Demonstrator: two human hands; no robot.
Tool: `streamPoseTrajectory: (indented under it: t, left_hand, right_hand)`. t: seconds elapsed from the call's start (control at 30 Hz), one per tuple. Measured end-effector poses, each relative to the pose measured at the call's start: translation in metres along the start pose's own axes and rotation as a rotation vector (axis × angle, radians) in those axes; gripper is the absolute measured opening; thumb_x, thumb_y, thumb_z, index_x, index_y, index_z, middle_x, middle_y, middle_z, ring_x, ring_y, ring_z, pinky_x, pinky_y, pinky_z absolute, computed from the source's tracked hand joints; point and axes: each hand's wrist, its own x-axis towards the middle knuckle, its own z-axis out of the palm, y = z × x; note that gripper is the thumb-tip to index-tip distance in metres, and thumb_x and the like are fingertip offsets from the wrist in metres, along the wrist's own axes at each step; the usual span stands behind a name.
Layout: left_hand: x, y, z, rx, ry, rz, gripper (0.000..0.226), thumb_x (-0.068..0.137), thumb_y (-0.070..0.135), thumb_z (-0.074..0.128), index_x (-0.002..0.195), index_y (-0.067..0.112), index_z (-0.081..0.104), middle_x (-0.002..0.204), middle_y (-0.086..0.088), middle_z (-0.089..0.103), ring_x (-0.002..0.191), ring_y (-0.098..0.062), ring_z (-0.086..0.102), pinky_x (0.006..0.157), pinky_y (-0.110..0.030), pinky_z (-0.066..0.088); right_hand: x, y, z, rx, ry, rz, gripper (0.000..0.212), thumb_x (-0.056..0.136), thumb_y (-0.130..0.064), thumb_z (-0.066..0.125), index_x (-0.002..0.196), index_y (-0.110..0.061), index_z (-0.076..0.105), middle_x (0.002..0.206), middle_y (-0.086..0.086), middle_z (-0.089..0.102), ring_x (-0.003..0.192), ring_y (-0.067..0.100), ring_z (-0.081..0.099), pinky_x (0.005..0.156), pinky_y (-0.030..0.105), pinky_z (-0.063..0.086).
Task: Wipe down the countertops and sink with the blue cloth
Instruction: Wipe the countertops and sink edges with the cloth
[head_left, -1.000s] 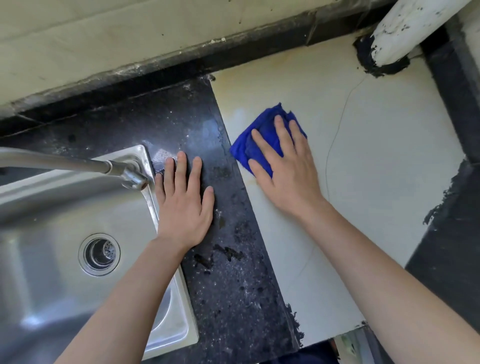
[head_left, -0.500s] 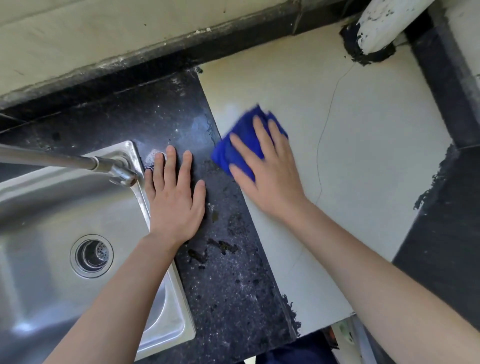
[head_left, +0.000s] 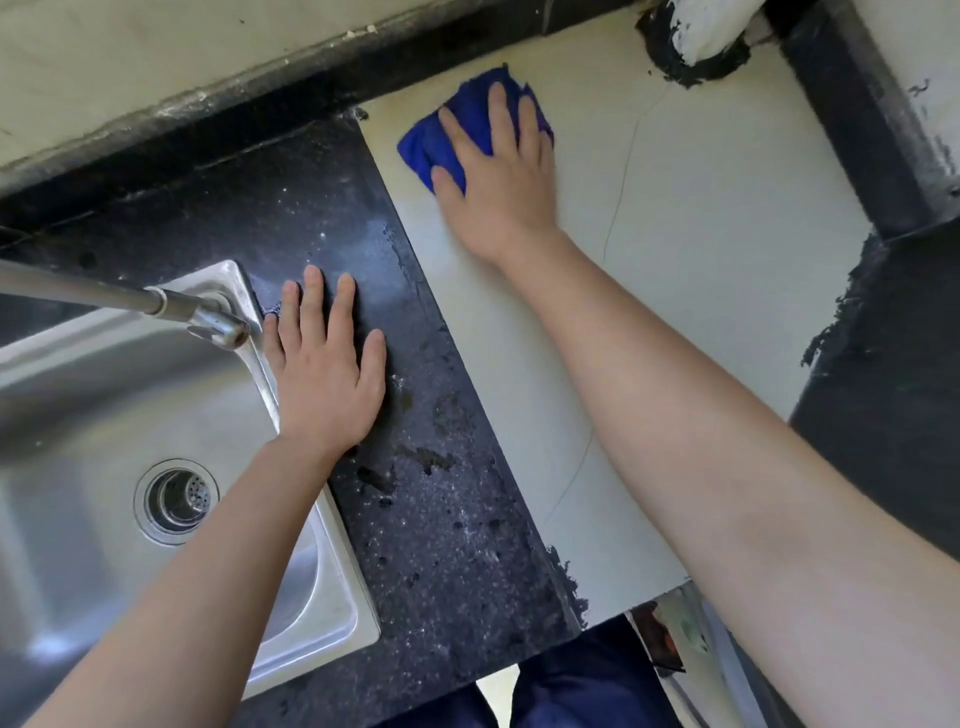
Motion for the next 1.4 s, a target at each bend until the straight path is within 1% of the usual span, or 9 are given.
streamPoseTrajectory:
  t: [0.2,0.37,0.47,0.73,0.8,0.93,1.1,1.2,1.4]
  left_hand:
    - [-0.021,0.004,-0.003,-0.120,0.126,0.065,0.056,0.102,0.036,0.039,0.152,0.012,0.028,0.163,-0.014,0.013,0.151,-0.034,0.009,0.120,-0.053,0.010]
    - [-0.060,0.002,0.002,-0.144,0.134,0.082,0.057,0.100,0.038,0.037,0.149,0.009,0.034,0.163,-0.013,0.016,0.151,-0.030,0.008,0.122,-0.050,0.007]
    - [-0.091,-0.004,0.007,-0.117,0.095,0.087,0.062,0.099,0.043,0.035,0.150,0.009,0.032,0.163,-0.014,0.013,0.152,-0.029,0.006,0.121,-0.052,0.007]
    - [-0.171,-0.002,0.020,0.079,-0.002,0.222,0.075,0.095,0.055,0.037,0.153,0.008,0.027,0.163,-0.018,0.007,0.152,-0.034,0.007,0.118,-0.053,0.004]
    - [-0.184,-0.001,0.021,0.075,-0.011,0.206,0.076,0.095,0.057,0.035,0.154,0.010,0.026,0.164,-0.015,0.006,0.152,-0.031,0.004,0.119,-0.053,0.002]
    - [-0.189,-0.007,0.026,0.015,-0.057,0.164,0.079,0.094,0.061,0.030,0.155,0.011,0.022,0.164,-0.012,0.003,0.152,-0.029,0.002,0.120,-0.054,0.000]
    - [-0.188,-0.010,0.031,-0.017,-0.042,0.163,0.082,0.091,0.063,0.034,0.152,0.008,0.026,0.161,-0.015,0.012,0.151,-0.032,0.010,0.118,-0.055,0.004]
    - [-0.189,-0.009,0.033,-0.006,-0.041,0.155,0.084,0.091,0.065,0.034,0.153,0.009,0.025,0.162,-0.014,0.009,0.152,-0.031,0.008,0.119,-0.056,0.004]
    - [-0.196,-0.007,0.032,-0.011,-0.043,0.082,0.086,0.089,0.068,0.034,0.156,0.016,0.016,0.164,-0.009,-0.004,0.152,-0.026,-0.007,0.120,-0.058,0.000]
  right_hand:
    - [-0.161,0.035,0.024,0.073,0.056,-0.224,0.053,0.101,-0.048,0.045,0.151,-0.030,0.042,0.164,0.015,0.022,0.150,0.041,0.017,0.120,0.054,0.019]
    - [-0.295,0.099,0.019,0.044,-0.035,-0.162,0.055,0.099,-0.046,0.050,0.151,-0.033,0.040,0.166,0.011,0.017,0.153,0.034,0.011,0.119,0.058,0.023]
    - [-0.285,0.102,0.017,0.063,-0.045,-0.080,0.057,0.098,-0.053,0.045,0.152,-0.037,0.037,0.167,0.008,0.012,0.154,0.033,0.007,0.122,0.054,0.018]
    - [-0.113,0.022,0.012,0.081,0.039,0.286,0.059,0.100,-0.054,0.034,0.156,-0.036,0.026,0.168,0.011,0.005,0.153,0.037,0.001,0.123,0.052,0.007]
    - [-0.128,0.011,0.018,0.083,0.055,0.251,0.058,0.101,-0.052,0.035,0.156,-0.034,0.029,0.167,0.013,0.007,0.152,0.039,0.003,0.123,0.052,0.008]
    - [-0.251,0.028,0.035,0.083,0.054,-0.024,0.055,0.101,-0.050,0.042,0.153,-0.031,0.039,0.165,0.015,0.017,0.152,0.039,0.011,0.122,0.054,0.015]
    - [-0.380,0.093,0.018,0.037,-0.159,0.024,0.058,0.102,-0.056,0.033,0.156,-0.038,0.023,0.168,0.004,-0.001,0.154,0.025,-0.010,0.125,0.049,0.008]
    - [-0.352,0.124,0.001,0.019,-0.172,0.166,0.060,0.102,-0.061,0.026,0.157,-0.040,0.015,0.168,0.002,-0.011,0.153,0.023,-0.016,0.126,0.043,0.000]
    - [-0.205,0.117,-0.010,0.032,-0.122,0.378,0.063,0.103,-0.056,0.026,0.159,-0.036,0.007,0.167,0.012,-0.010,0.152,0.037,-0.011,0.123,0.052,0.001]
